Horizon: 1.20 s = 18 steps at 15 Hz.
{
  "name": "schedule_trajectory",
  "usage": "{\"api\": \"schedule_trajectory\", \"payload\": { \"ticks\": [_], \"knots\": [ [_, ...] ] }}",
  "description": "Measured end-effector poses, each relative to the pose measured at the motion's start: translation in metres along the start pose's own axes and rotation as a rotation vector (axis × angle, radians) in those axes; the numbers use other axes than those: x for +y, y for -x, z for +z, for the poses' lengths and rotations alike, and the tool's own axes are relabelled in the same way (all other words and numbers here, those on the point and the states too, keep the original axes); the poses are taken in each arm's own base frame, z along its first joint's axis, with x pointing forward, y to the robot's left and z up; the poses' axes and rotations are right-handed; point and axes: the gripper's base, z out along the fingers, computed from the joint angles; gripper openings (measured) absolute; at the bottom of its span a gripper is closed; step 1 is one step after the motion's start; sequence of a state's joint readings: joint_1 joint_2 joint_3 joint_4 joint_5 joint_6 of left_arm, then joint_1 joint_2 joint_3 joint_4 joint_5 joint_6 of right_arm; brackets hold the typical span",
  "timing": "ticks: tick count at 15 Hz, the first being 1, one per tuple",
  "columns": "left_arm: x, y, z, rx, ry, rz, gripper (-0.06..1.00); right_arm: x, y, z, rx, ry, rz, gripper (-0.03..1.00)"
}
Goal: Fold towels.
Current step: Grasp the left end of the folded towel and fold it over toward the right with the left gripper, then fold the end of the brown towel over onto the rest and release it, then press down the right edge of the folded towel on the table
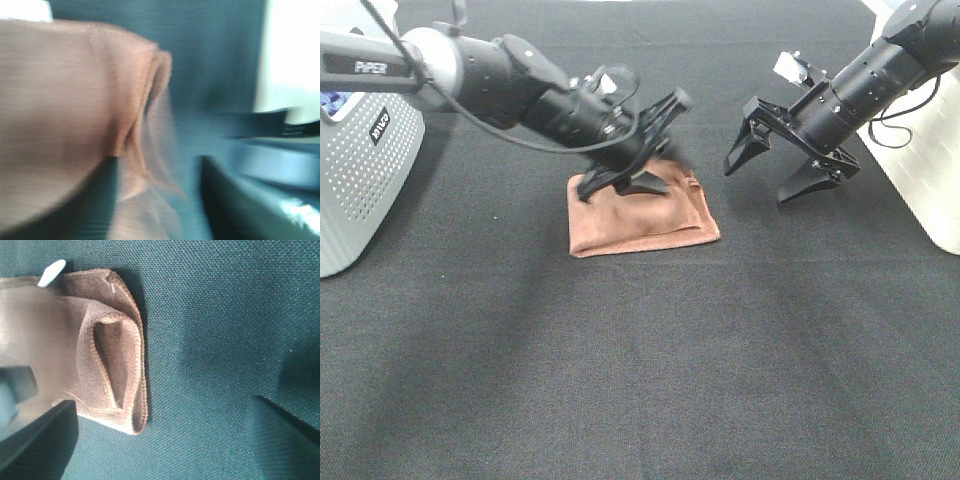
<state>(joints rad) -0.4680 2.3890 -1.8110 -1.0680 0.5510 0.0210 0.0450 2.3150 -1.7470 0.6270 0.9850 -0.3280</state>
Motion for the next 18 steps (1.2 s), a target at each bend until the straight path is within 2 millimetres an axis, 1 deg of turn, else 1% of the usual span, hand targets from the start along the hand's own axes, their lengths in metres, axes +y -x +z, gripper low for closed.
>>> {"api": "schedule_trajectory", "payload": {
  "ticks": [1, 2, 3, 4, 5, 7, 8, 9, 10, 11, 12, 13, 14, 16, 17, 18],
  "knots": [
    [0.0, 0.0, 0.0, 0.0, 0.0, 0.0, 0.53, 0.0, 0.0, 0.0, 0.0, 0.0, 0.0, 0.85],
    [-0.005, 0.0, 0.0, -0.003, -0.024, 0.002, 0.59, 0.0, 0.0, 0.0, -0.001, 0.003, 0.002, 0.85],
    [-0.012, 0.003, -0.002, -0.014, -0.047, 0.04, 0.62, 0.002, 0.0, -0.002, -0.006, 0.013, 0.006, 0.85],
    [-0.018, 0.007, -0.008, -0.03, -0.062, 0.084, 0.62, 0.004, 0.001, -0.004, -0.01, 0.026, 0.008, 0.85],
    [-0.023, 0.014, -0.016, -0.053, -0.077, 0.139, 0.62, 0.008, 0.002, -0.007, -0.018, 0.05, 0.004, 0.85],
    [-0.029, 0.035, -0.044, -0.118, -0.077, 0.252, 0.62, 0.023, 0.003, -0.017, -0.035, 0.138, -0.007, 0.85],
    [-0.026, 0.048, -0.059, -0.153, -0.059, 0.294, 0.62, 0.034, 0.002, -0.019, -0.033, 0.188, -0.02, 0.85],
    [-0.022, 0.06, -0.074, -0.178, -0.035, 0.329, 0.62, 0.047, 0.0, -0.015, -0.025, 0.23, -0.041, 0.85],
    [-0.018, 0.068, -0.084, -0.189, -0.017, 0.346, 0.62, 0.063, -0.003, -0.008, -0.017, 0.259, -0.08, 0.85],
    [-0.007, 0.078, -0.094, -0.187, 0.003, 0.343, 0.62, 0.089, -0.01, 0.009, 0.004, 0.294, -0.139, 0.85],
    [-0.004, 0.081, -0.097, -0.18, 0.01, 0.343, 0.62, 0.101, -0.012, 0.021, 0.0, 0.31, -0.168, 0.85],
    [-0.002, 0.081, -0.098, -0.165, 0.012, 0.343, 0.62, 0.107, -0.015, 0.033, -0.005, 0.326, -0.192, 0.85],
    [-0.001, 0.08, -0.099, -0.146, 0.013, 0.345, 0.62, 0.106, -0.015, 0.046, -0.009, 0.339, -0.188, 0.85],
    [-0.001, 0.078, -0.098, -0.119, 0.011, 0.347, 0.62, 0.09, -0.013, 0.064, -0.015, 0.356, -0.127, 0.85],
    [-0.001, 0.077, -0.098, -0.11, 0.009, 0.347, 0.62, 0.08, -0.012, 0.071, -0.017, 0.346, -0.101, 0.85],
    [-0.001, 0.077, -0.098, -0.11, 0.009, 0.347, 0.62, 0.08, -0.012, 0.071, -0.017, 0.346, -0.101, 0.85]
  ]
}}
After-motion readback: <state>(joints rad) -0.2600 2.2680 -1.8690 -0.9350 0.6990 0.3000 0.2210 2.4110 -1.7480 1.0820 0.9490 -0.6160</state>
